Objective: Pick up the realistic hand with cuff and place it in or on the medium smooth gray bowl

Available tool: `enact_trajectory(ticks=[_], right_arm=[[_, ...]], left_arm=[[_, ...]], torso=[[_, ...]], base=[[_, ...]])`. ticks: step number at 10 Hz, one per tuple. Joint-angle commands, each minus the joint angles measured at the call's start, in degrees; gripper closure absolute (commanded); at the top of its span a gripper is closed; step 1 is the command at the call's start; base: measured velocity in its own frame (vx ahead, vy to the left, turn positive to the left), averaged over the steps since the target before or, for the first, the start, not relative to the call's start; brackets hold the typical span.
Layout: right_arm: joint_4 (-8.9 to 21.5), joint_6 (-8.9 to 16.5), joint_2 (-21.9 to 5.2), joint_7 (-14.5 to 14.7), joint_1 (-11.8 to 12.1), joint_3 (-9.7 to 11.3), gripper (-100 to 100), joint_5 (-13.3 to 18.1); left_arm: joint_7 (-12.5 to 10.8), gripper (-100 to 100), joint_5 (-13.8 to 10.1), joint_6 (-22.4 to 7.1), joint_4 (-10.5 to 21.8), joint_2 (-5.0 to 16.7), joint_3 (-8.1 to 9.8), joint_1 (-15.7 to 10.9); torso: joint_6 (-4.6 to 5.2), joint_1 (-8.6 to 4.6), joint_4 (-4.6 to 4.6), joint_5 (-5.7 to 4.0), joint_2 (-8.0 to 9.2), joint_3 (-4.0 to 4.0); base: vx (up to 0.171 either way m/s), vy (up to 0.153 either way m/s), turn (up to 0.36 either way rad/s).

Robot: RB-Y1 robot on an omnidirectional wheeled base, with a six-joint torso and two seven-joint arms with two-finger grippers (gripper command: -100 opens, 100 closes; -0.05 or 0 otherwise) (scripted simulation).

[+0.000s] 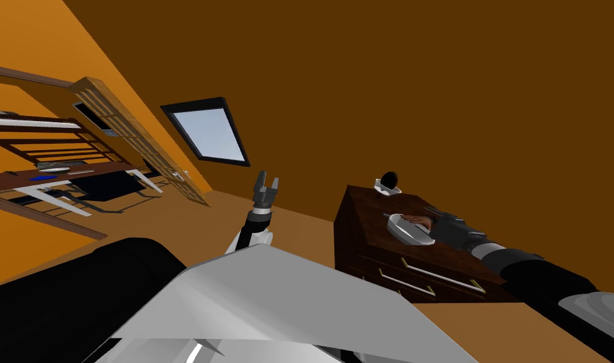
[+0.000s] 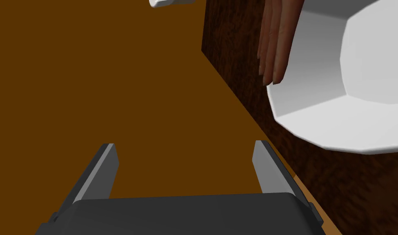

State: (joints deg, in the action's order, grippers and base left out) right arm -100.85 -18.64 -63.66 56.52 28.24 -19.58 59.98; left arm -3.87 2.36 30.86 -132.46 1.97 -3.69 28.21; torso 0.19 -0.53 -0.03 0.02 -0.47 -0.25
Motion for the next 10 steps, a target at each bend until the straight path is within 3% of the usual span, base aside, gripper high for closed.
enact_trajectory(ticks=[1, 3, 4, 5, 10], right_arm=[[0.03, -0.93, -1.98, -1.31, 0.19, -1.38, -100, -0.75], [-0.05, -1.96, -4.74, -3.08, 0.28, -3.01, -100, -1.67], [-0.28, -1.15, -3.88, -2.62, 0.20, -2.14, -100, -1.22], [-0.24, -1.31, -3.95, -2.69, 0.17, -2.21, 0, -1.27], [-0.25, -1.30, -3.94, -2.68, 0.17, -2.20, 0, -1.26]], left_arm=[[0.00, 0, 0.00, 0.00, 0.00, 0.00, 0.00, 0.00], [0.00, 0, 0.00, 0.00, 0.00, 0.00, 0.00, 0.00], [0.00, 0, 0.00, 0.00, 0.00, 0.00, 0.00, 0.00], [0.00, 0, 0.00, 0.00, 0.00, 0.00, 0.00, 0.00], [0.00, 0, 0.00, 0.00, 0.00, 0.01, 0.00, 0.00]], torso=[[0.00, 0.00, 0.00, 0.00, 0.00, 0.00], [0.00, 0.02, 0.00, 0.00, 0.00, 0.00], [0.00, 0.02, 0.00, 0.00, -0.01, -0.01], [-0.01, -0.09, -0.01, -0.03, -0.01, 0.00], [-0.01, -0.23, 0.00, -0.07, 0.00, 0.00]], base=[[0.001, 0.047, -0.065], [0.005, 0.060, -0.084], [0.002, 0.026, -0.015], [0.000, 0.005, 0.002], [0.000, 0.000, 0.000]])
